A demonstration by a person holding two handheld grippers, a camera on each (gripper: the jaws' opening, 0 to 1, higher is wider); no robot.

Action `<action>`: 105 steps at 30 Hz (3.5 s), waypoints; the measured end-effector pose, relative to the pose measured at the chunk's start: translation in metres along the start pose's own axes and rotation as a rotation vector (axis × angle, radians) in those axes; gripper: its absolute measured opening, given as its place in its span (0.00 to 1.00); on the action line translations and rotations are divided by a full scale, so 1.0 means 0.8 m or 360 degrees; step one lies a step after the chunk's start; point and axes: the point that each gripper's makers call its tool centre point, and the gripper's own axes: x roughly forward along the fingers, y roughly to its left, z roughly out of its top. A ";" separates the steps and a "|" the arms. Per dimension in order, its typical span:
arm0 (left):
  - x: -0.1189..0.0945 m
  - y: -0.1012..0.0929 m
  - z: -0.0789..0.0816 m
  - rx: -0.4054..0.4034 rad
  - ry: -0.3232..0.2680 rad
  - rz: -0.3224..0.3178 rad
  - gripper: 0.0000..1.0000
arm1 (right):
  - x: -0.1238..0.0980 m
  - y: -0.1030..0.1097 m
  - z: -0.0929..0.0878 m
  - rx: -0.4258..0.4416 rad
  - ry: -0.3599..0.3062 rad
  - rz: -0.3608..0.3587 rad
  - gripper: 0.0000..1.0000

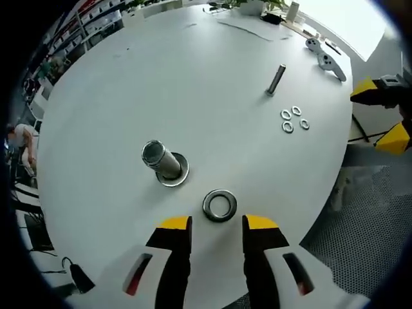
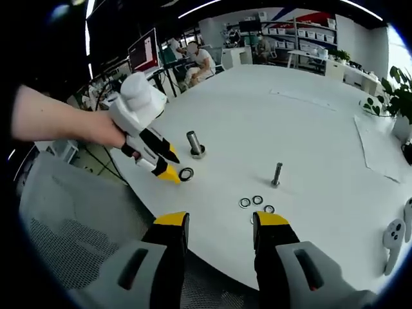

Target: Place the washer onto the threaded stud by aligning its center hole with the stud, sliding it down to the base, and recovering from edge contact or off-axis alignment until the washer reaches the visible bottom stop.

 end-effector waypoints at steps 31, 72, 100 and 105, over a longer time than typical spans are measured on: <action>0.017 0.000 0.011 0.0203 -0.0012 0.0027 0.23 | 0.000 -0.011 -0.005 0.0054 0.0006 -0.0043 0.42; -0.005 0.037 -0.048 0.0253 0.0014 -0.0015 0.21 | 0.004 -0.010 -0.014 -0.0009 0.0052 -0.0054 0.42; -0.004 0.038 -0.051 0.0369 0.0198 -0.0016 0.27 | 0.004 -0.015 -0.017 0.0018 0.0058 -0.0075 0.42; -0.004 0.038 -0.052 0.0392 0.0236 -0.0012 0.26 | 0.004 -0.016 -0.017 0.0026 0.0055 -0.0076 0.42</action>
